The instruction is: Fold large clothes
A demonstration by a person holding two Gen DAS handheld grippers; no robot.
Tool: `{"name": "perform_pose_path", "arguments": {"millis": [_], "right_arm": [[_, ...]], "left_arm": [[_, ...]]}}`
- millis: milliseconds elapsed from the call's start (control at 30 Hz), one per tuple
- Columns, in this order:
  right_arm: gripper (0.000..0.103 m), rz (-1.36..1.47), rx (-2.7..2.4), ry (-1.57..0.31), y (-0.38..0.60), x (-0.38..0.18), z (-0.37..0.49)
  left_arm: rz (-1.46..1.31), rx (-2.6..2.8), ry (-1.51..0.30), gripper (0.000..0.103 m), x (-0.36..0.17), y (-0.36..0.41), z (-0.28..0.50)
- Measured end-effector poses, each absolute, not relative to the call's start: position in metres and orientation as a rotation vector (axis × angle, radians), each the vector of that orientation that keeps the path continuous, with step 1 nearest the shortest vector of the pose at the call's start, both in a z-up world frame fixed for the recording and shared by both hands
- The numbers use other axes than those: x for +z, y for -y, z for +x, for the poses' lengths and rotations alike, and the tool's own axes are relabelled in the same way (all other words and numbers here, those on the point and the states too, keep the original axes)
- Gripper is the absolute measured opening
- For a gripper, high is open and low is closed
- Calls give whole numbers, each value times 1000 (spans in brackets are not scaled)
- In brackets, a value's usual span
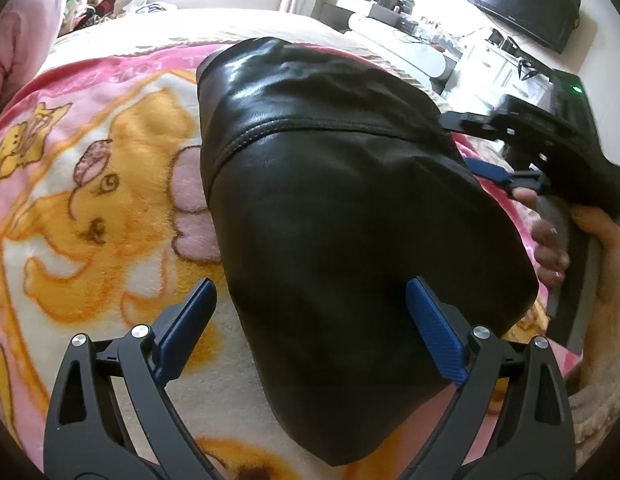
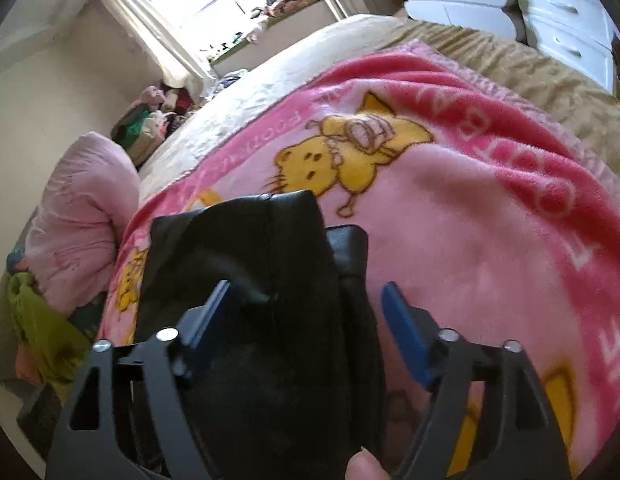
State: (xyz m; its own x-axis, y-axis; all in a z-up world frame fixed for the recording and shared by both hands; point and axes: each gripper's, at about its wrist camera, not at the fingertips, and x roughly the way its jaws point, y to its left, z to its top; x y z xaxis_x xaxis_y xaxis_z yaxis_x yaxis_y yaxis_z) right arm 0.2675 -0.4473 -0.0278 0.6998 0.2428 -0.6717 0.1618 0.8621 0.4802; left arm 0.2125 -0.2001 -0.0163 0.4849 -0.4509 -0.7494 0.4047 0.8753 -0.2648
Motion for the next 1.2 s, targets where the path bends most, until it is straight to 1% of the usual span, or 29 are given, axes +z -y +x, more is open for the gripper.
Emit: {"name": "perform_pose_path", "arguments": {"millis": [100, 200, 400, 733, 1000, 1067, 1100, 1133, 1167, 1200], "right_arm": [[91, 525, 75, -797, 442, -19, 255], [94, 525, 84, -787, 441, -15, 240], [95, 561, 105, -763, 442, -14, 211], [95, 545, 117, -819, 424, -31, 175], [95, 588, 150, -956, 418, -69, 183], [91, 618, 163, -974, 419, -78, 188], [82, 653, 198, -984, 419, -85, 191], [76, 675, 219, -993, 419, -89, 193], [76, 680, 228, -1002, 418, -92, 196], [73, 669, 238, -1006, 414, -93, 198]], "left_arm": [[-65, -520, -929, 90, -14, 198, 212], [-62, -512, -925, 92, -11, 198, 211], [-67, -506, -924, 94, -7, 194, 208], [-76, -490, -908, 94, 1, 187, 205], [-116, -503, -935, 94, -9, 182, 216], [-148, -531, -961, 94, -15, 182, 223], [-169, -549, -984, 94, -19, 184, 229], [-192, -568, -1009, 94, -23, 186, 233], [-217, -595, -1036, 94, -27, 188, 238], [-232, -615, -1054, 94, -31, 189, 240]]}}
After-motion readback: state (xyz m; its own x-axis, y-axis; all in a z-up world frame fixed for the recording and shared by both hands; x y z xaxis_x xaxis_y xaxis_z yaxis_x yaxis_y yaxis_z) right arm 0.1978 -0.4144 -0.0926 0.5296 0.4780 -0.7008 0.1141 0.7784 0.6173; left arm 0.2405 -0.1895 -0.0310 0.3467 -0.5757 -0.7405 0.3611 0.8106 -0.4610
